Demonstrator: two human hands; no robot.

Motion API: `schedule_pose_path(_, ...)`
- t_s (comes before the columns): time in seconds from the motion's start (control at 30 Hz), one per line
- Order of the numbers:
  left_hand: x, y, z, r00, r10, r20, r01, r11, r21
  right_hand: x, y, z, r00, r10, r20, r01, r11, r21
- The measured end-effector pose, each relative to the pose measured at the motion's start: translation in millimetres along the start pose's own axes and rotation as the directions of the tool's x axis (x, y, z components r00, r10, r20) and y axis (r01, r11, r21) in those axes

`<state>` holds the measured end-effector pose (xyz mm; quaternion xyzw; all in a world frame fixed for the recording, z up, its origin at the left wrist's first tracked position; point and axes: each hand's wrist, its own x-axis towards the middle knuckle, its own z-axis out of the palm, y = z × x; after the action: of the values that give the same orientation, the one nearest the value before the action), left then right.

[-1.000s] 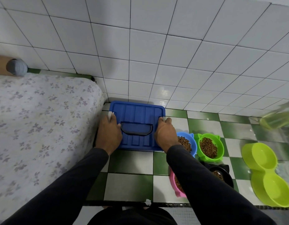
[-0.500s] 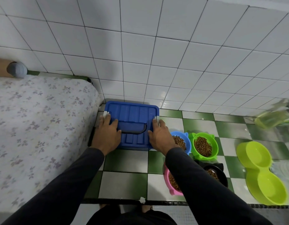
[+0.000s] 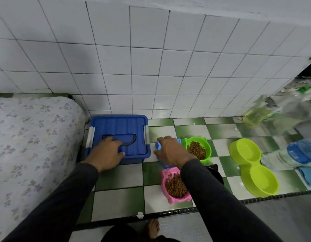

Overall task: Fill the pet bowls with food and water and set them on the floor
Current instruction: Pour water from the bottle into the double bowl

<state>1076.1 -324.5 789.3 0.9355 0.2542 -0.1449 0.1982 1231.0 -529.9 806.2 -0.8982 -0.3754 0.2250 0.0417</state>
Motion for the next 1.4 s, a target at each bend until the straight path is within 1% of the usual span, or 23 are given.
schedule_pose_path(0.1,1,19,-4,0.992,0.116,0.046,-0.115,0.993,-0.024,-17,9,-8,0.997,0.059,-0.047,-0.059,0.998,-0.001)
schedule_pose_path(0.2,5,39,-9,0.968,0.213,0.132,-0.217,0.976,0.015,-41,22,-13,0.985,0.148,-0.087,-0.145,0.989,0.037)
schedule_pose_path(0.27,6,53,-11,0.952,0.261,0.158,-0.27,0.962,0.038,-60,31,-13,0.973,0.209,-0.097,-0.204,0.977,0.057)
schedule_pose_path(0.37,5,74,-8,0.929,0.328,0.172,-0.343,0.937,0.071,-89,45,-11,0.949,0.293,-0.114,-0.277,0.951,0.138)
schedule_pose_path(0.47,-1,95,-1,0.915,0.367,0.17,-0.387,0.915,0.112,-118,58,-6,0.915,0.38,-0.136,-0.348,0.914,0.209)
schedule_pose_path(0.7,-5,149,14,0.854,0.493,0.165,-0.519,0.797,0.309,-171,89,7,0.812,0.559,-0.167,-0.525,0.825,0.21)
schedule_pose_path(0.77,-6,167,18,0.831,0.53,0.168,-0.554,0.762,0.336,-183,99,10,0.787,0.592,-0.171,-0.56,0.803,0.203)
schedule_pose_path(0.87,-6,191,26,0.797,0.572,0.193,-0.6,0.713,0.362,-197,117,13,0.753,0.633,-0.18,-0.603,0.773,0.2)
schedule_pose_path(0.97,-3,215,36,0.779,0.59,0.21,-0.622,0.691,0.368,-208,139,15,0.731,0.655,-0.191,-0.625,0.755,0.197)
schedule_pose_path(1.2,6,301,66,0.738,0.628,0.247,-0.672,0.647,0.36,-239,211,12,0.723,0.663,-0.197,-0.644,0.749,0.158)
schedule_pose_path(1.4,9,389,95,0.723,0.643,0.253,-0.688,0.634,0.353,-276,289,1,0.708,0.675,-0.208,-0.653,0.738,0.169)
